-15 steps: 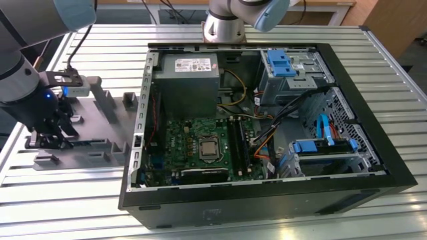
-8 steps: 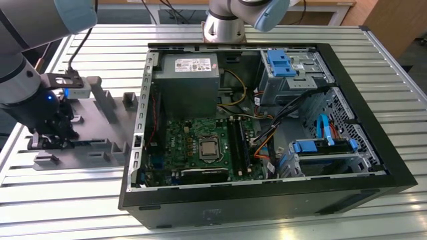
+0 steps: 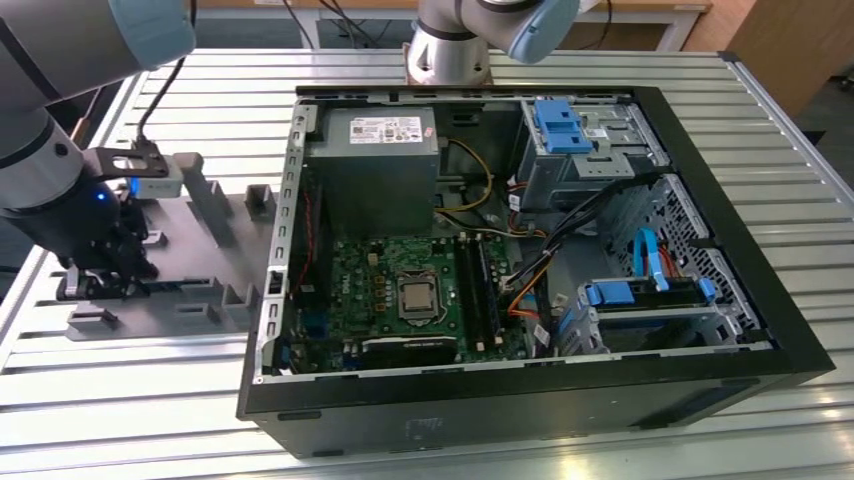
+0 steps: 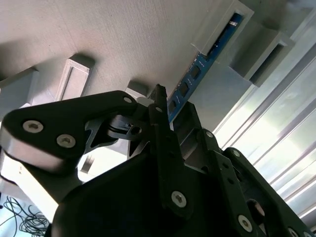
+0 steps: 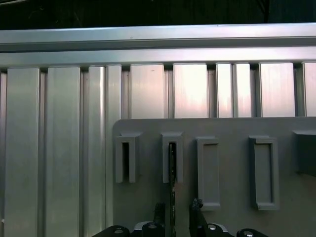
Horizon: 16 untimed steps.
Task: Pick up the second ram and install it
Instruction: 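Pick up the second ram and move it above second insertion slot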
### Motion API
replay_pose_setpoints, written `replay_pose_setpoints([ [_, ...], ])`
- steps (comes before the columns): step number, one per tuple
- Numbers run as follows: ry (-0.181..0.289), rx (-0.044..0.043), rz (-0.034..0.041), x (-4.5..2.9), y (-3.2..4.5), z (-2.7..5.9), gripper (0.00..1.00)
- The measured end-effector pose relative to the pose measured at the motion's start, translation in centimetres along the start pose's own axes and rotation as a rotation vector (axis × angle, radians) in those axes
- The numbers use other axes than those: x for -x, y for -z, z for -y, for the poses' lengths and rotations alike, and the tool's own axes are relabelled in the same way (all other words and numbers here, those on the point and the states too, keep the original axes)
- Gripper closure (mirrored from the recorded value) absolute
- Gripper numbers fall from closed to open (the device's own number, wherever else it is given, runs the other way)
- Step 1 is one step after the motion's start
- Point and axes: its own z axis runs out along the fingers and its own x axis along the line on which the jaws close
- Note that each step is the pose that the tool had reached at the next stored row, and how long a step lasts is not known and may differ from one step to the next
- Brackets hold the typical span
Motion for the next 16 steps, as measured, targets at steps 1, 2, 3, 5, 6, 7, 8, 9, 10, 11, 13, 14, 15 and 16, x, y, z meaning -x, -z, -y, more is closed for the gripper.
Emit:
replay_pose_setpoints([
  [1, 0.0, 0.0, 0.0001, 0.0, -0.02, 0.04, 0.67],
  [2, 0.0, 0.0, 0.0001, 0.0, -0.02, 0.08, 0.67],
  [3, 0.0, 0.0001, 0.0001, 0.0, -0.02, 0.09, 0.67],
  [5, 0.0, 0.0003, 0.0001, 0.0, -0.03, 0.09, 0.67],
  [6, 0.0, 0.0003, 0.0003, 0.01, -0.04, 0.09, 0.67],
  [7, 0.0, 0.0003, 0.0003, 0.01, -0.04, 0.09, 0.67],
  [8, 0.0, 0.0003, 0.0003, 0.01, -0.05, 0.09, 0.69],
  [9, 0.0, 0.0003, 0.0004, 0.01, -0.07, 0.09, 0.69],
  [10, 0.0, 0.0002, 0.0005, 0.01, -0.09, 0.09, 0.69],
  [11, 0.0, 0.0003, 0.0005, 0.01, -0.09, 0.09, 0.75],
  [13, 0.0, 0.0002, 0.0005, 0.01, -0.12, 0.09, 0.75],
  [14, 0.0, 0.0002, 0.0005, 0.01, -0.13, 0.09, 0.75],
  [15, 0.0, 0.0002, 0.0005, 0.0, -0.13, 0.09, 0.75],
  [16, 0.0, 0.0003, 0.0005, 0.0, -0.14, 0.1, 0.75],
])
